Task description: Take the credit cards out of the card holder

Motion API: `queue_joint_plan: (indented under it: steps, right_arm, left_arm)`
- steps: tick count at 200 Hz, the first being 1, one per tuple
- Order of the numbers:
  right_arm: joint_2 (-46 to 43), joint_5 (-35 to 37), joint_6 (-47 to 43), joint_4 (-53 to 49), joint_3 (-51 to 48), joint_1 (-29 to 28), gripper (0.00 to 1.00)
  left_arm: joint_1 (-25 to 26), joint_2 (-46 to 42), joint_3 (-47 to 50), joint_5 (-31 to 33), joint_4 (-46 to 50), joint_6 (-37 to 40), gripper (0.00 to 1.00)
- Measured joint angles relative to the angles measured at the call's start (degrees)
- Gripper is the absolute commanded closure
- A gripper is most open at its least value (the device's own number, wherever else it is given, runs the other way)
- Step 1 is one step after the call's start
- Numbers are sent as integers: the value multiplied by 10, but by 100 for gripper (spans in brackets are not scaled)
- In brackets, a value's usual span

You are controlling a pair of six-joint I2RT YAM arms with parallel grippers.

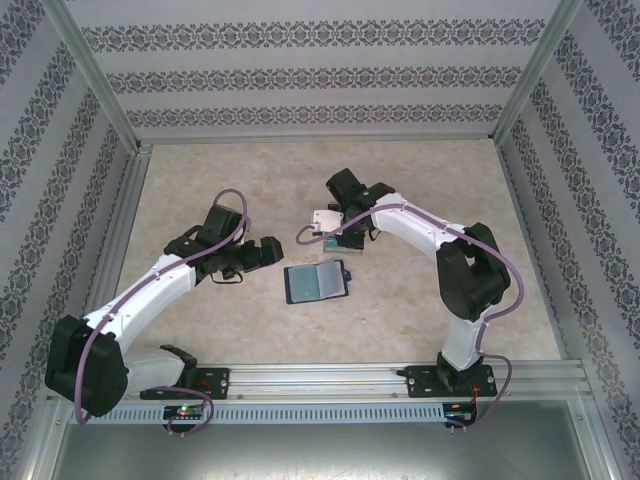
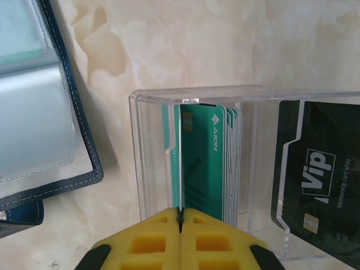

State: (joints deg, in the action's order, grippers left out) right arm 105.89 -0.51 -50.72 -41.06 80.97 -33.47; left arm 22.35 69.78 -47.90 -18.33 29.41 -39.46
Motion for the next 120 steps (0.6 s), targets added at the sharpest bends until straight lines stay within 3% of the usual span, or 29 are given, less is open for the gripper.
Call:
queue_joint_plan:
  steps: [72, 120]
  right_arm:
    - [8, -4, 14, 17, -9, 0, 86]
    - [14, -4, 15, 20, -9, 0, 86]
  left_arm:
    - [-3, -8, 5, 0, 4, 0, 1]
    - [-3, -10, 9, 0, 5, 0, 1]
